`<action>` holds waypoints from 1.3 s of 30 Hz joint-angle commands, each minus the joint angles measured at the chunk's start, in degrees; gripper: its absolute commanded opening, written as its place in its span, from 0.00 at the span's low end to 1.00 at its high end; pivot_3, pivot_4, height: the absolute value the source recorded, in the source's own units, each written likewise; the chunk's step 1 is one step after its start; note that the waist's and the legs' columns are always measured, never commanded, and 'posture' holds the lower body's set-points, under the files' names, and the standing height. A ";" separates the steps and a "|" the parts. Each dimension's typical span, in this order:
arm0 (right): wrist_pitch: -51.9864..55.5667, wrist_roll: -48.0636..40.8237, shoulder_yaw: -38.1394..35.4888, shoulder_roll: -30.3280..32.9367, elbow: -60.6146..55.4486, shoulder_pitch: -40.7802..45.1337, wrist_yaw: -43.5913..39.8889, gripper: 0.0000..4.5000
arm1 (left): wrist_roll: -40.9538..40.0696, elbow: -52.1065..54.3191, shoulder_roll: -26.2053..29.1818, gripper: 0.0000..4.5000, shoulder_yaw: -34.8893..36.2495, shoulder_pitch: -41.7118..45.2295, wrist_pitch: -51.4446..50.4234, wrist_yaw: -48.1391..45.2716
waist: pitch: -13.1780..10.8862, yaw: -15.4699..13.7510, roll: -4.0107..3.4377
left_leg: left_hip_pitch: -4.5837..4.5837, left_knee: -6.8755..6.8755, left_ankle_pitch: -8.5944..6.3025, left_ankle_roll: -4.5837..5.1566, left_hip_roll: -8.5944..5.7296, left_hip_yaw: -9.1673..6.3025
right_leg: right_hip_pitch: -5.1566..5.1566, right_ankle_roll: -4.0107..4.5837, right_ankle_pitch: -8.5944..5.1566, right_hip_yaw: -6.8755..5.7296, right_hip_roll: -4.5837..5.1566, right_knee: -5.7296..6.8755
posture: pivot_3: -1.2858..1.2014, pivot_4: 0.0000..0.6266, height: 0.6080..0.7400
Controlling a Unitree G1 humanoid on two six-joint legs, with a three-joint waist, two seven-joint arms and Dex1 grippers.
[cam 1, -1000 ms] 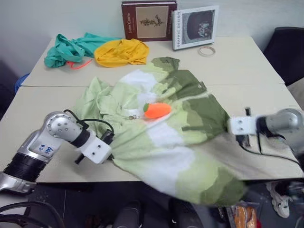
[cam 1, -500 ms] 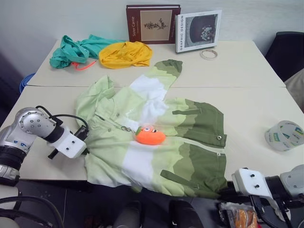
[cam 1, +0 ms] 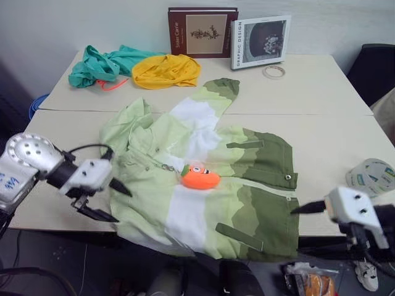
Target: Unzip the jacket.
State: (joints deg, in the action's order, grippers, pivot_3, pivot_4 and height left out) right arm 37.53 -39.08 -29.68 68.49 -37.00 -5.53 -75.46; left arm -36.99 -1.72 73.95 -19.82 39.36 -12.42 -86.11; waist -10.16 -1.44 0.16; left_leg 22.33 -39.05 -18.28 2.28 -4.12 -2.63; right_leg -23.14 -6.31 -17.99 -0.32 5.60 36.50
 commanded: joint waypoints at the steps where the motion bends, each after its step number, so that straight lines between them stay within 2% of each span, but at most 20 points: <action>1: 4.16 -7.79 6.89 -2.46 3.57 15.43 8.54 1.00 | -1.97 -5.83 -7.93 1.00 3.32 12.09 -8.28 -5.68 | -0.01 0.01 0.02 | -0.01 -0.01 0.02 -0.01 -0.02 -0.01 | 0.04 0.00 0.00 -0.05 0.01 -0.03 | 0.52 0.24 1.00; 4: 5.72 -3.84 18.78 -6.76 5.77 26.04 13.17 1.00 | 5.94 -14.68 -15.99 1.00 1.41 19.04 -4.08 -5.20 | 0.05 0.21 0.08 | -0.11 0.01 0.07 -0.10 -0.04 -0.02 | 0.05 0.04 -0.03 -0.11 -0.04 0.05 | 0.52 0.24 1.00; 7: 5.01 3.08 30.75 -13.43 8.79 33.41 17.21 1.00 | 12.24 -20.44 -20.01 0.87 -3.18 21.32 1.32 -6.17 | 0.03 1.12 0.11 | 0.23 0.01 0.11 -0.13 -0.08 0.07 | -0.44 0.04 -0.03 -0.08 -0.06 0.49 | 0.52 0.24 1.00; 10: 4.29 7.98 38.24 -19.42 12.07 38.11 19.79 1.00 | 18.57 -26.47 -21.58 0.66 -7.15 21.64 11.03 -6.39 | 0.03 1.87 0.21 | 0.84 -0.08 0.13 -0.14 -0.12 0.10 | -1.10 0.04 -0.02 -0.07 -0.04 0.64 | 0.52 0.24 1.00; 15: 2.28 15.41 45.98 -28.06 18.08 42.56 23.58 1.00 | 25.04 -38.66 -24.44 0.66 -8.07 22.93 21.97 -6.39 | 0.01 2.21 0.24 | 0.99 -0.13 0.15 -0.19 -0.23 0.06 | -1.46 0.04 -0.02 -0.55 0.02 0.88 | 0.52 0.24 1.00; 22: 0.04 21.37 50.34 -37.57 25.19 44.82 26.81 1.00 | 30.32 -45.29 -24.86 0.66 -8.45 22.51 30.24 -6.32 | 0.01 1.99 0.24 | 0.98 -0.18 0.16 -0.20 -0.27 -0.01 | -1.45 0.04 -0.02 -0.57 0.03 0.98 | 0.52 0.24 1.00; 26: -1.48 22.84 50.77 -40.13 27.94 45.07 26.22 0.80 | 35.27 -49.70 -26.76 0.65 -8.29 22.52 35.16 -4.04 | 0.04 1.62 0.27 | 0.95 -0.21 0.16 -0.19 -0.33 0.00 | -1.44 0.04 -0.02 -0.64 0.03 1.03 | 0.52 0.24 1.00; 37: 0.13 21.32 48.91 -39.31 25.51 42.33 23.90 0.01 | 44.22 -59.90 -32.27 0.65 -5.77 21.46 40.88 4.23 | 0.09 1.36 0.26 | 0.85 -0.26 0.22 -0.20 -0.39 -0.02 | -1.40 0.04 -0.02 -0.76 0.04 1.25 | 0.52 0.24 1.00; 39: 0.84 20.76 47.70 -38.06 24.31 40.91 23.62 0.01 | 45.09 -60.66 -32.48 0.65 -5.14 21.02 41.24 4.41 | 0.12 1.22 0.25 | 0.85 -0.26 0.30 -0.15 -0.49 -0.04 | -1.37 0.04 -0.02 -0.76 0.05 1.26 | 0.52 0.24 1.00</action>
State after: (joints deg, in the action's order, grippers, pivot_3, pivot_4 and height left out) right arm 37.88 -17.25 20.63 29.15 -9.82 35.91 -51.38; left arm 4.95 -60.43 41.49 -24.47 61.80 28.42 -83.77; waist -10.04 -0.22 0.41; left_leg 23.17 -39.31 -17.95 2.15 -4.68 -2.69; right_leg -24.50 -6.26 -18.02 -1.07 5.68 37.79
